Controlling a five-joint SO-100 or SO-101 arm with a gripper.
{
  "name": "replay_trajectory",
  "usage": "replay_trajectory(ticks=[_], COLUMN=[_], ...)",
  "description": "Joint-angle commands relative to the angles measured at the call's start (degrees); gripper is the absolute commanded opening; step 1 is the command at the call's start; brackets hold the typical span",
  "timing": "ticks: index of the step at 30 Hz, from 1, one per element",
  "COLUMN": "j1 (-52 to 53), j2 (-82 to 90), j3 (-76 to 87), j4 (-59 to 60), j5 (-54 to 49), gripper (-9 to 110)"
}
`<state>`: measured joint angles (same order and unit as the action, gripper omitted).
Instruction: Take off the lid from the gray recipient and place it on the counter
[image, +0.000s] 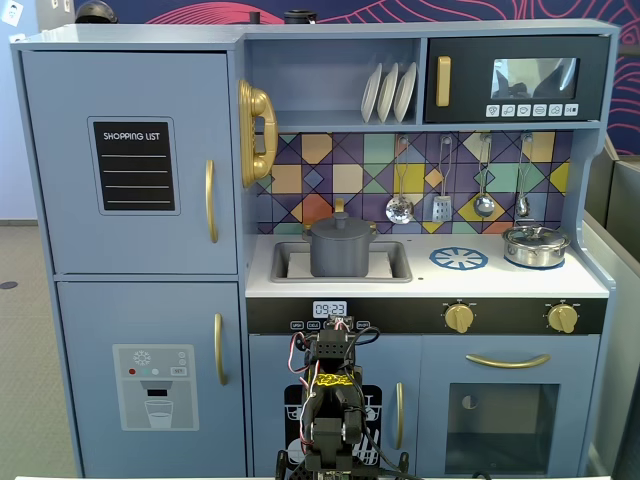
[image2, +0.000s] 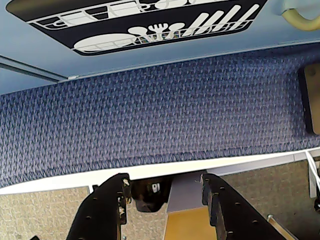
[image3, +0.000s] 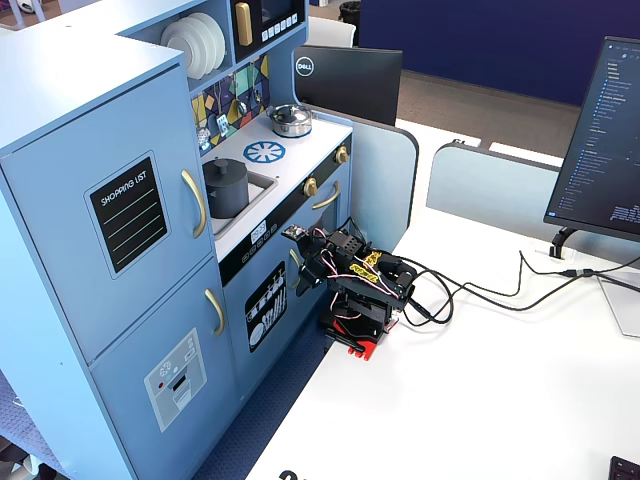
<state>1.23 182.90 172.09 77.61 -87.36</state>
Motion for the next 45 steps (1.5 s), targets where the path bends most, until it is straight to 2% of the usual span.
replay_trajectory(ticks=[1,10,17,18,22,24,26,29,34,37,40,45], j1=[0.70,0.70,1.67,0.62,-5.63,-4.92,-3.87,-4.48,-3.69,-2.37,-1.93,0.97], j2=[-0.79,-0.79,-0.79,-0.79,-0.79,-0.88,-0.88,-2.29,-10.99,-15.38,-17.14,-19.07], j3=[-0.09,-0.09,-0.09,-0.09,-0.18,-0.44,-3.78,-14.94,-36.74,-46.93,-50.54,-46.67], j4=[10.11,10.11,10.11,10.11,10.02,10.11,8.79,4.31,-5.36,-10.46,-19.51,-43.51], j5=[0.70,0.70,-1.23,-0.79,1.41,-2.02,-0.88,3.52,-1.85,-3.43,-2.55,-5.19], gripper=[9,9,20,20,0,0,0,0,1,10,16,20])
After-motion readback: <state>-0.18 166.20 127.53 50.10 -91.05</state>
